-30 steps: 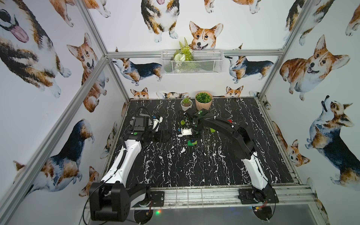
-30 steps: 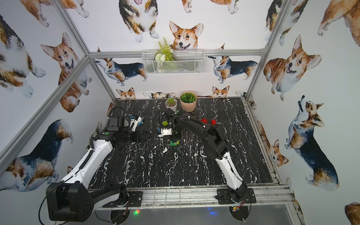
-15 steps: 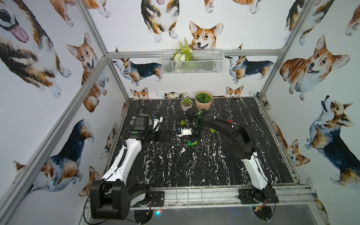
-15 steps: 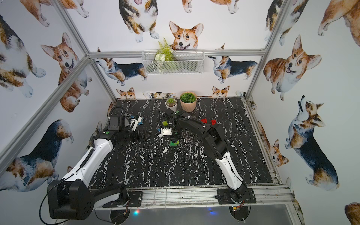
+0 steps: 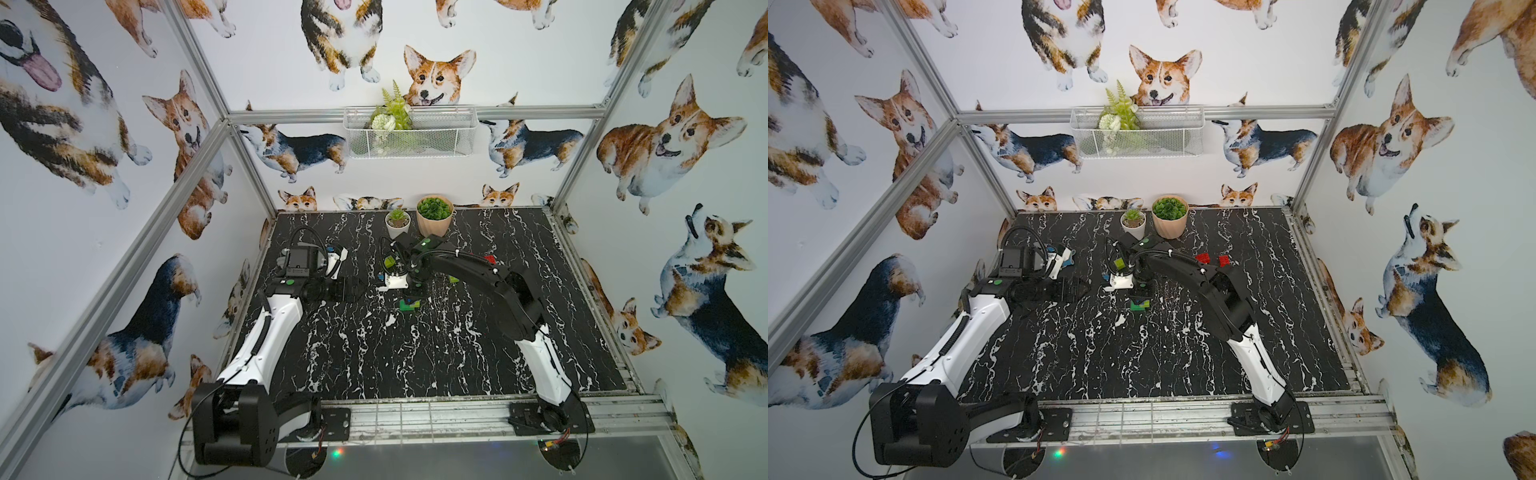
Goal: Assemble the letter s with lego
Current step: Assemble the lego brick with the lego brick, then pick up the lego brick from the center of the board.
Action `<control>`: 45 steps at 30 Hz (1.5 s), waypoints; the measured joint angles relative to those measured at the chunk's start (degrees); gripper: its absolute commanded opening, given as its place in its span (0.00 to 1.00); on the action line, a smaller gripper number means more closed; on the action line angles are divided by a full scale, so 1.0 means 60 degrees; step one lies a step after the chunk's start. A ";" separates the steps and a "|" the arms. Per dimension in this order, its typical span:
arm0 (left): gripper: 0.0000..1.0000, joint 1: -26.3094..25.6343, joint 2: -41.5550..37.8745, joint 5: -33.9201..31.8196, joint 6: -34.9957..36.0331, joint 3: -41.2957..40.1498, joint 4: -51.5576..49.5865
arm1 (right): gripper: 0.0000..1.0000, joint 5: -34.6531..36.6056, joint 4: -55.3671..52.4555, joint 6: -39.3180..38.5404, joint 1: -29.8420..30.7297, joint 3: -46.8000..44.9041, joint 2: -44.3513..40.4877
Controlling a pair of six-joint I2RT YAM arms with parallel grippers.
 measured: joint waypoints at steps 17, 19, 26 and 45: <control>0.99 -0.0025 0.0095 -0.0004 0.0087 0.0117 -0.0015 | 0.46 0.0102 0.0244 -0.0036 0.0029 -0.0346 -0.0331; 0.99 -0.0033 0.0102 0.0000 0.0098 0.0138 -0.0022 | 0.52 0.0117 0.0219 -0.0058 0.0029 -0.0353 -0.0382; 0.99 -0.0080 0.0200 0.0004 0.0138 0.0240 -0.0076 | 0.68 0.0171 0.0208 -0.0109 0.0047 -0.0393 -0.0623; 0.98 -0.1056 0.2288 -0.0514 0.0984 0.2084 -0.0233 | 0.81 -0.1413 0.2346 0.1450 -0.1778 -0.5034 -0.5373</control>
